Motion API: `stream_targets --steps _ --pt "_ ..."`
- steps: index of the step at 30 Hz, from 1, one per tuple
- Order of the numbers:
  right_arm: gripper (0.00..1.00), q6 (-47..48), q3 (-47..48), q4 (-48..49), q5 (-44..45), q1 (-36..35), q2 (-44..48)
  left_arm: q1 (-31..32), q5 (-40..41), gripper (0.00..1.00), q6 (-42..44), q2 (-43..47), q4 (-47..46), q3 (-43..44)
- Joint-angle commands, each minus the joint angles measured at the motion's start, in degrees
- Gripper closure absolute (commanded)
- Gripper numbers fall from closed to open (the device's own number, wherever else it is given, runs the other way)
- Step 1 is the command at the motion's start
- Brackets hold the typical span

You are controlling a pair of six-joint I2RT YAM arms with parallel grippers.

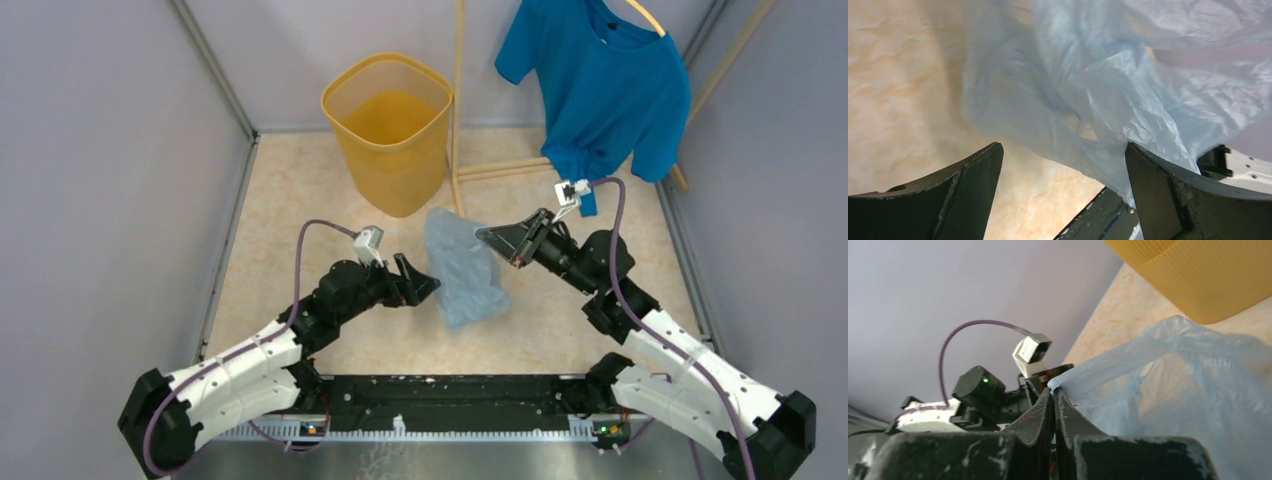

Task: Put the trash bags into the trash bin

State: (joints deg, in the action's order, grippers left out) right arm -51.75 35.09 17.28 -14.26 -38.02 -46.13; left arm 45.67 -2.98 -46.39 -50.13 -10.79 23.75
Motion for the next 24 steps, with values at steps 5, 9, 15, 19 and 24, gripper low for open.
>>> stream_targets --steps 5,9,15,19,24 --pt "1.0 11.3 -1.4 -24.7 16.9 5.3 7.3 -2.3 5.2 0.02 3.7 6.2 17.2 2.4" --pt "1.0 8.8 -7.8 -28.2 13.9 15.7 10.6 -2.5 3.3 0.01 3.4 2.1 14.1 2.7" --pt "1.0 8.8 -13.7 -26.2 1.3 30.9 9.3 -3.0 -4.6 0.01 1.3 -8.6 4.1 2.9" --pt "1.0 11.3 -13.5 -27.3 0.3 34.7 6.7 -3.9 -7.7 0.08 -2.4 -14.5 -2.9 3.0" --pt "1.0 12.7 -14.1 -27.2 -0.5 37.6 6.7 -4.6 -14.1 0.19 -4.2 -23.2 -12.4 4.5"
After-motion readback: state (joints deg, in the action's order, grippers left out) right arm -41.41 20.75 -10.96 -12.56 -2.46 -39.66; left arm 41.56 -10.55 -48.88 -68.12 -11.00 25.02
